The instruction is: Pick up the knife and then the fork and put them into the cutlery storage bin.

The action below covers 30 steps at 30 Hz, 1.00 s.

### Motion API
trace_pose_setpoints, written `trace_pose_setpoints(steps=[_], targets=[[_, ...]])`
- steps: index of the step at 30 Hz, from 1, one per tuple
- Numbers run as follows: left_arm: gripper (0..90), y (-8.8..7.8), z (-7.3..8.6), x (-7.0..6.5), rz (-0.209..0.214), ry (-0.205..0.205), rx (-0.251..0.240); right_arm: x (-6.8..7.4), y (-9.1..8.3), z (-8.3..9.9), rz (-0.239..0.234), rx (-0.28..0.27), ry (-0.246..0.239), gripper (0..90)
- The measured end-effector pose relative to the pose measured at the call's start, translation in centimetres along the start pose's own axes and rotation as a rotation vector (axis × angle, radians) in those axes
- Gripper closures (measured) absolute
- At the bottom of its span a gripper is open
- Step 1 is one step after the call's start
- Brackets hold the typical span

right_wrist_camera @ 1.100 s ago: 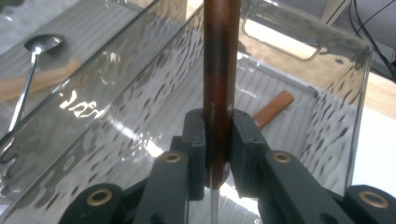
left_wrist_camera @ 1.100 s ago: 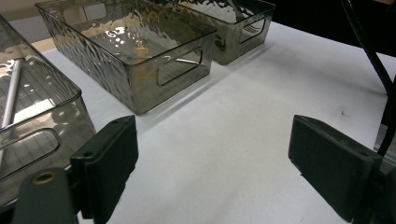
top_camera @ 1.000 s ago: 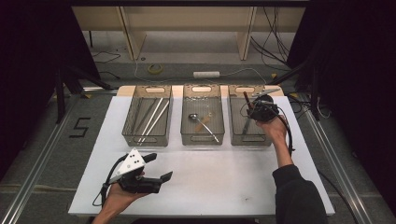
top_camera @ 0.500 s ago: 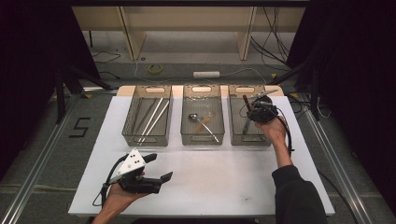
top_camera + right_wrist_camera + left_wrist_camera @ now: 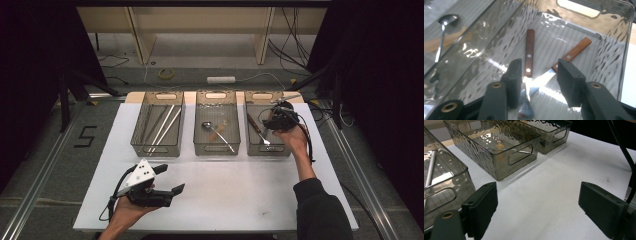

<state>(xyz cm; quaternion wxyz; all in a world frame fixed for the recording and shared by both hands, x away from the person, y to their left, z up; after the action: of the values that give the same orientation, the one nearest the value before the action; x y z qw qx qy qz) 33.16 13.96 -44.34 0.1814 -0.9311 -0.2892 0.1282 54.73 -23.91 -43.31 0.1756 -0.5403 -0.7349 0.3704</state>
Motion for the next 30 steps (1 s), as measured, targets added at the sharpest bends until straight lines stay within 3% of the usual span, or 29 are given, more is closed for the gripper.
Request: trace_pose_setpoints(steps=[5,13,30], targets=[[15.4,0.0,0.0,0.1,0.001,-0.003,-0.004,0.4,-0.8,-0.2,-0.050,-0.033,0.030,46.4],[15.4,-0.1,-0.1,0.2,0.003,-0.012,-0.008,2.2,-2.9,0.3,-0.116,-0.082,0.008,37.7],[15.4,-0.2,-0.1,0.3,0.007,-0.031,-0.022,6.4,-7.1,3.0,-0.234,-0.230,-0.024,34.2]])
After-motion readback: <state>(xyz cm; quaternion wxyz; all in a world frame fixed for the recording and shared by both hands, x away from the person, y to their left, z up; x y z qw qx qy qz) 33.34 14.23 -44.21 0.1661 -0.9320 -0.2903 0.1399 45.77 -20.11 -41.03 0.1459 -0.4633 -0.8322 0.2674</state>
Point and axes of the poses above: each handheld gripper's, and its own axes: y roughly forward along the jaws, z roughly out of its underside, x roughly to its left, the point moved 4 cm from there along y, roughly forward along the jaws, and after that the axes turned 7 degrees about z, right-handed, at the moved point
